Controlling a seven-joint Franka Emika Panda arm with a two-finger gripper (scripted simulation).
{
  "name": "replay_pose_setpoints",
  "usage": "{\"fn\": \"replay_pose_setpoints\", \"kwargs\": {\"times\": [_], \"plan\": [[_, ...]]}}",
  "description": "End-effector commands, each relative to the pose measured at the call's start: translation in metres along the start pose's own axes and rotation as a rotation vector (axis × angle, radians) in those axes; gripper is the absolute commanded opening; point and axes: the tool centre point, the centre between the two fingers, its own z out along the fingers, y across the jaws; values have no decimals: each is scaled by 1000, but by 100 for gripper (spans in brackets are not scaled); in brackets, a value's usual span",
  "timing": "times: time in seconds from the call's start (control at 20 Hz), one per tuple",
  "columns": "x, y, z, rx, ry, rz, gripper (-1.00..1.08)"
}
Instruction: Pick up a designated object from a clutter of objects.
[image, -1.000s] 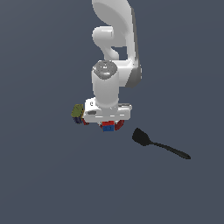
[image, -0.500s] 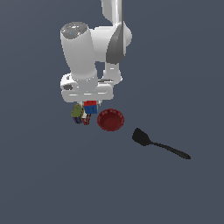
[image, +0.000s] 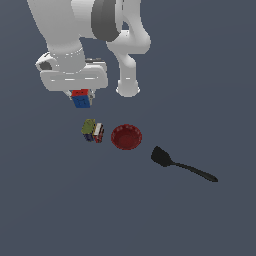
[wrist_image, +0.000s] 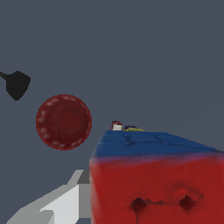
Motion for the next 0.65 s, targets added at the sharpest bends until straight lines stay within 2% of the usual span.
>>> {"fn": "replay_pose_setpoints", "kwargs": {"times": [0.0,0.3,0.6], "plan": [[-10,14,-17,-1,1,-1,-100],[-24,38,-44,-3,0,-1,-100],[-28,46,-53,-4,0,-1,-100]]}}
